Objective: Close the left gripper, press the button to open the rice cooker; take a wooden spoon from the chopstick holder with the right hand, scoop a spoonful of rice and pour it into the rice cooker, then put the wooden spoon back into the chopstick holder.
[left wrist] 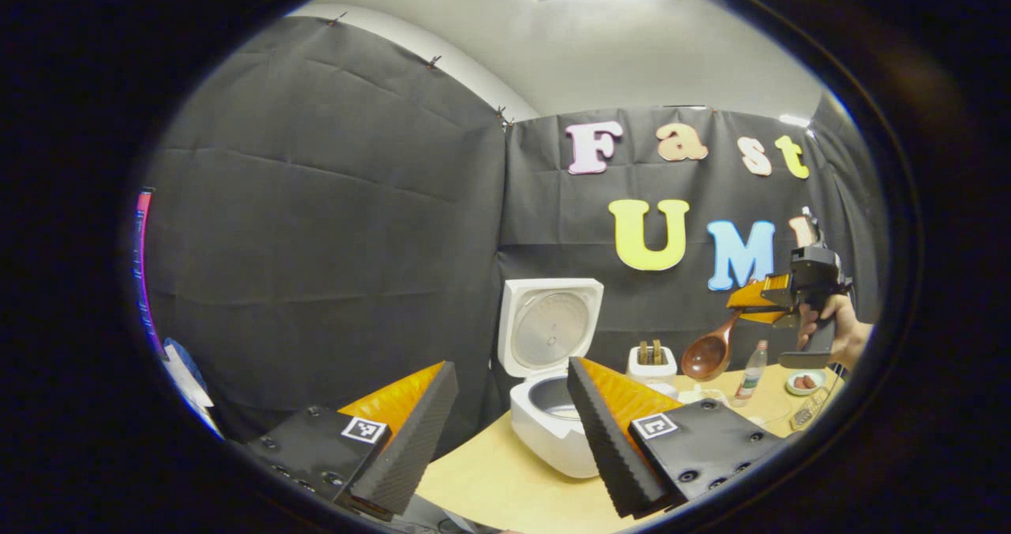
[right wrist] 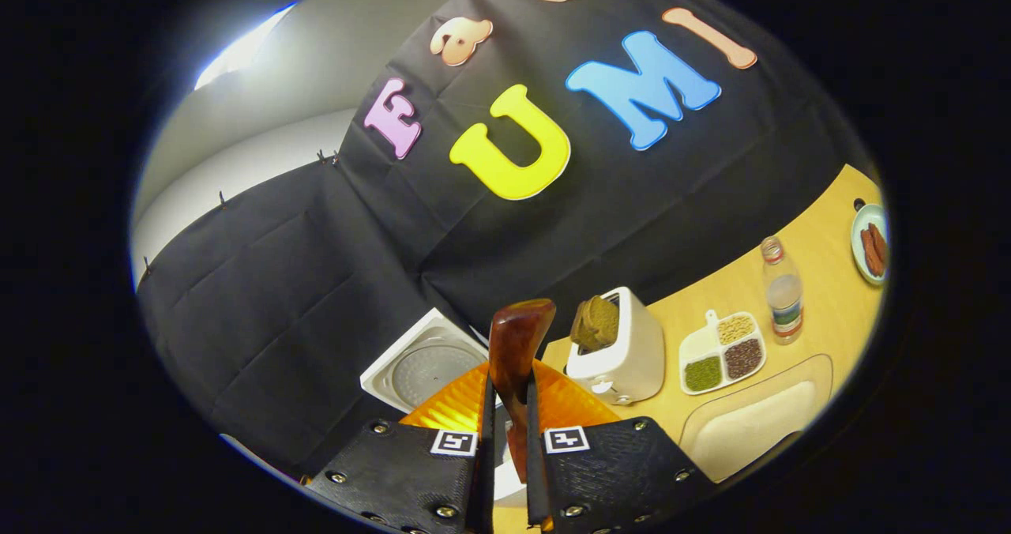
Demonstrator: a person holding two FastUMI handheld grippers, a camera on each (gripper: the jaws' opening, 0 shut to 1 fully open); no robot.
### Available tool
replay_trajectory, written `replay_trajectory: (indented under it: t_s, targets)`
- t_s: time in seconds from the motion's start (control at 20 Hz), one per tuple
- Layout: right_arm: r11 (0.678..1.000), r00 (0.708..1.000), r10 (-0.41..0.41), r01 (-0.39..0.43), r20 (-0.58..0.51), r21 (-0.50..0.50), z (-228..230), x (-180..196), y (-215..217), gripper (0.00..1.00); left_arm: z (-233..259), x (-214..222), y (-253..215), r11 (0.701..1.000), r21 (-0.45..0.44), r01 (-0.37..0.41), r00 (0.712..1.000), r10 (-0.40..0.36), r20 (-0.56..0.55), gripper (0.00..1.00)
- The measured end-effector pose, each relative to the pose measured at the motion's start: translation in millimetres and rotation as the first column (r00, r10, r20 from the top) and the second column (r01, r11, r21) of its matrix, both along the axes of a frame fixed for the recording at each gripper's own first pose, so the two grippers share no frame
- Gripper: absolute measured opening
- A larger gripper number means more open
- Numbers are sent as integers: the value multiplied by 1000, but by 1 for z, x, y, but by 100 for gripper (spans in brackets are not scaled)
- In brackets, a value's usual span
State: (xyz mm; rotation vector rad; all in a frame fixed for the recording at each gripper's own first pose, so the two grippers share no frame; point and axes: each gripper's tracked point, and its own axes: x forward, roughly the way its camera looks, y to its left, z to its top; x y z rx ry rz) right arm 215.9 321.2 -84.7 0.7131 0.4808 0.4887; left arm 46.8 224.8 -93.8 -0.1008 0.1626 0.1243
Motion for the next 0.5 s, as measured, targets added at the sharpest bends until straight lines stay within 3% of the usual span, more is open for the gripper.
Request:
replay_trajectory:
  t_s: [0.1,0.15,0.2,0.25,0.35,0.5]
  targets:
    - [1000,1000,-30,30,-1,-9,-2,-1,-25,16,5,3,-17,1000,-2,27,1000,-27,8,97]
    - [999,999,-47,47,1,-16,-2,-1,-38,17,7,4,-25,999,-3,40,999,-40,11,94]
    - [998,998,-63,63,3,-24,-3,-2,-51,17,9,6,-31,999,-4,52,999,-52,12,100]
    - [996,997,-80,80,5,-32,-3,-3,-64,16,9,8,-39,998,-4,66,998,-66,12,94]
    - [993,994,-108,108,9,-50,-4,-5,-89,16,15,12,-52,997,-2,82,996,-82,22,97]
    - [985,988,-155,156,18,-73,-1,-9,-130,16,25,14,-75,994,-8,108,993,-107,39,94]
